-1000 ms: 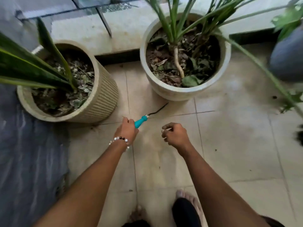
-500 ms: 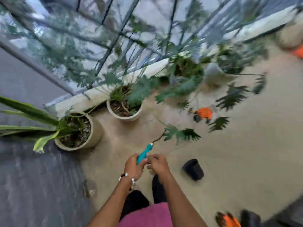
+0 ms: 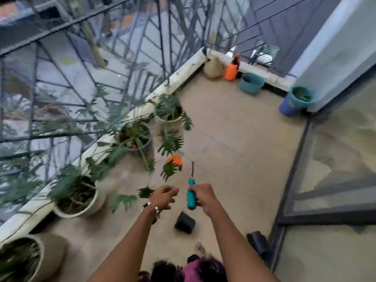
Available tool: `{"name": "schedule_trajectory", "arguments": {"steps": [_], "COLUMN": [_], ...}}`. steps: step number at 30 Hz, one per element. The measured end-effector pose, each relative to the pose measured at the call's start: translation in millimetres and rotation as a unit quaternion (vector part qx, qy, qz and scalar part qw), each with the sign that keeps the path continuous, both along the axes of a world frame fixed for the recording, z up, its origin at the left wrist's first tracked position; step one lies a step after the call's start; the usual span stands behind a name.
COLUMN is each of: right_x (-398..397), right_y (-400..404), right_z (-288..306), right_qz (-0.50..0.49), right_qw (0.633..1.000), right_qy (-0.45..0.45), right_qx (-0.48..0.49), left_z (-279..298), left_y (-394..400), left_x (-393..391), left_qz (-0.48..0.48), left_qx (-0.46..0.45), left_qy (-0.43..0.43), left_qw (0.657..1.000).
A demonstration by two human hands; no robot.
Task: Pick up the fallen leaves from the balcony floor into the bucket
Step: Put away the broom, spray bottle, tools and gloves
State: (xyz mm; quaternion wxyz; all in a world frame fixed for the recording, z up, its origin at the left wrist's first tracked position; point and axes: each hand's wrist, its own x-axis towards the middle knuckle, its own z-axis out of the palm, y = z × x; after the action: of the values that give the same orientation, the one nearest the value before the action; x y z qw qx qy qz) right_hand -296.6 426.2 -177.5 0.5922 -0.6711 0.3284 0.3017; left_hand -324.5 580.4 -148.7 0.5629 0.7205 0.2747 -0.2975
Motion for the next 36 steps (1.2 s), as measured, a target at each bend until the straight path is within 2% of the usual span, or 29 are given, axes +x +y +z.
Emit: {"name": "schedule_trajectory", "arguments": {"steps": [7, 11, 16, 20, 26, 31, 36], "right_x": [72, 106, 174, 256, 398, 496, 608], "right_y": [-166, -230, -294, -347, -429, -483, -550], "right_z": [70, 77, 68, 60, 63, 70, 46], "right_qz": [0.030, 0.026, -0.002, -0.045, -0.194, -0.256, -0.300], "right_qw": [0.997, 0.994, 0.990, 0.987, 0.968, 0.950, 0.938], "right_qy": [-0.065, -0.085, -0.082, -0.076, -0.119, -0.146, -0.138], "right_qx": [0.023, 0.058, 0.113, 0.131, 0.109, 0.102, 0.105], "left_z": [23, 36, 30, 25, 38, 44, 28], "left_y": [-161, -222, -278, -320, -379, -438, -492], "left_x": [111, 176, 271, 361, 505, 601, 713], "left_qz": [0.056, 0.120, 0.215, 0.220, 0.212, 0.231, 0.264], "left_qx": [-0.106, -0.204, -0.260, -0.248, -0.216, -0.222, -0.221], "left_qy": [0.012, 0.018, 0.067, 0.075, 0.053, 0.031, 0.012], "left_qw": [0.993, 0.971, 0.939, 0.941, 0.951, 0.947, 0.939]}}
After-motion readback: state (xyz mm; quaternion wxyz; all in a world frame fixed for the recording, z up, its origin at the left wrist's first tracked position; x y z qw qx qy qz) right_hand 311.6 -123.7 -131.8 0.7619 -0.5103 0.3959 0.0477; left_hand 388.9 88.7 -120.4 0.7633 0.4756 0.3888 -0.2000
